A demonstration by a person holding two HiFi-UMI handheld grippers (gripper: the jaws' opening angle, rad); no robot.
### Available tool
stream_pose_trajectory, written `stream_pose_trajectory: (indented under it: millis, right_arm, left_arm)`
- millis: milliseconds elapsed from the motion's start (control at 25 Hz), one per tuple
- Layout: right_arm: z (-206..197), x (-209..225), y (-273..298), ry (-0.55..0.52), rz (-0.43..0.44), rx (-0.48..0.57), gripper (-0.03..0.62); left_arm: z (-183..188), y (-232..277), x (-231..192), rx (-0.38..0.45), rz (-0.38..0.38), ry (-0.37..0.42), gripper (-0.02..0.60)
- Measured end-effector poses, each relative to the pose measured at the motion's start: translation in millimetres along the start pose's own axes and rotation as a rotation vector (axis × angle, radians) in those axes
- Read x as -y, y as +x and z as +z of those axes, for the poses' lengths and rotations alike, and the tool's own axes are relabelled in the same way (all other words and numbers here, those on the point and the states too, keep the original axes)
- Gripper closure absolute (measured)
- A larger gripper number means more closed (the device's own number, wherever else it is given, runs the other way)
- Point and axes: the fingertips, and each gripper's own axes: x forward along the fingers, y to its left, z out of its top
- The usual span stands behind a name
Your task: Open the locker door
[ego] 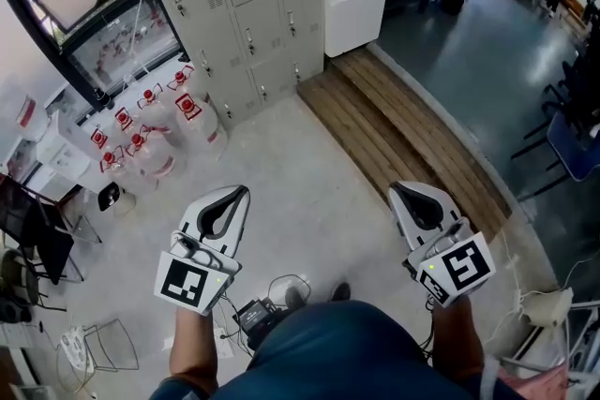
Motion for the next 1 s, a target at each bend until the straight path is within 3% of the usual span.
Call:
stream_pose_trajectory:
  millis: [520, 1000]
  right_arm:
    - [-21.1, 68.4, -35.7, 0.070, 0.079, 0.046, 0.557]
    - [-38.0, 113.3, -43.9, 0.095, 0.027, 0.053, 0.557]
  left_arm:
    - [28.0, 53.9, 63.3, -0.014, 0.027, 0.046, 0.565]
    - [29.3, 99.2, 78.5, -0.013, -0.009, 0.060, 0.565]
